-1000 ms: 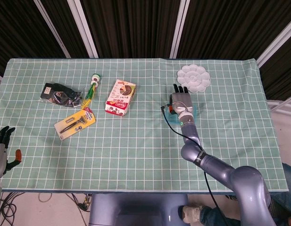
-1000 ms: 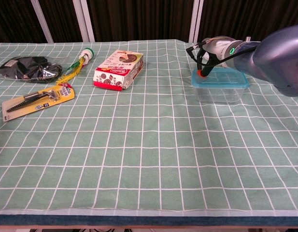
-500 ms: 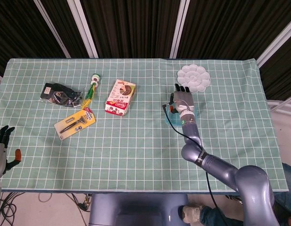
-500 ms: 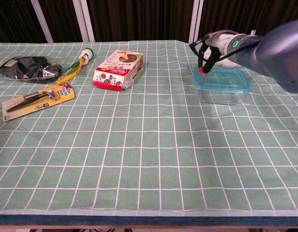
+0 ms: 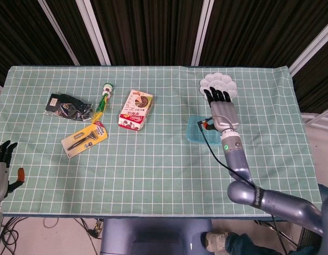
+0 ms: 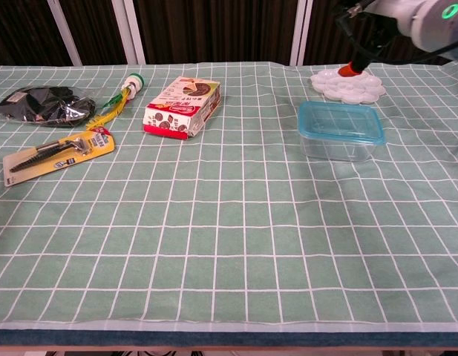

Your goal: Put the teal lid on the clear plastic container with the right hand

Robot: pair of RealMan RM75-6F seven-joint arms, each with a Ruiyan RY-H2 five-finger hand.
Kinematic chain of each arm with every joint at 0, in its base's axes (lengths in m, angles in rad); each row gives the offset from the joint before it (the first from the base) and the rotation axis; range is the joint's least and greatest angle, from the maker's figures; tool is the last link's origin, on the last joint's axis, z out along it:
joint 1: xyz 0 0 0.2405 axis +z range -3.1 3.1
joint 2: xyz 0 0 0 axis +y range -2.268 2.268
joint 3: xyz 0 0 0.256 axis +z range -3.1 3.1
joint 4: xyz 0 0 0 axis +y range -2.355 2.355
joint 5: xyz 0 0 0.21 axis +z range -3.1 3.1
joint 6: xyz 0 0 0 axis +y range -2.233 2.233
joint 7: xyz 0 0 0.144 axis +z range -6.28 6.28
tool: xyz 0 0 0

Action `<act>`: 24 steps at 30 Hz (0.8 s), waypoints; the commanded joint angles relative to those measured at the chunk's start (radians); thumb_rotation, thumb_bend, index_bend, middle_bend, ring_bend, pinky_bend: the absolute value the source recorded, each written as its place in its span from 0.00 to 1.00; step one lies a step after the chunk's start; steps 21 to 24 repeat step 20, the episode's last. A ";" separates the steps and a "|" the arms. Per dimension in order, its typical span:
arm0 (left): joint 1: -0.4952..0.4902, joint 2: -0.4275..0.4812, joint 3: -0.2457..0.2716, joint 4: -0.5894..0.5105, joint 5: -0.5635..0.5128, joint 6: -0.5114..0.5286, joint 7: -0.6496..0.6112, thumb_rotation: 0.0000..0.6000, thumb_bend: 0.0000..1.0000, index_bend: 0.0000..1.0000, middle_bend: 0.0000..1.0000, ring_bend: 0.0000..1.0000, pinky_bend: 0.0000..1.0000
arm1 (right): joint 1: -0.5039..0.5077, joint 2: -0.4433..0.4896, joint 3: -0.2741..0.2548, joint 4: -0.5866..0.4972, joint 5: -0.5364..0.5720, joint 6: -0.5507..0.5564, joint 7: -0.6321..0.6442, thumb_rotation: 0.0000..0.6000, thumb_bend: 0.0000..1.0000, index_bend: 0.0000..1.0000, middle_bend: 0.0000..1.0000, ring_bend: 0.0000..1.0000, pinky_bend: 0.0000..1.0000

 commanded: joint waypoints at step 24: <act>0.042 -0.030 0.040 0.004 0.158 0.094 0.028 1.00 0.54 0.08 0.00 0.00 0.00 | -0.706 0.129 -0.482 -0.125 -0.766 0.645 0.336 1.00 0.30 0.00 0.00 0.00 0.00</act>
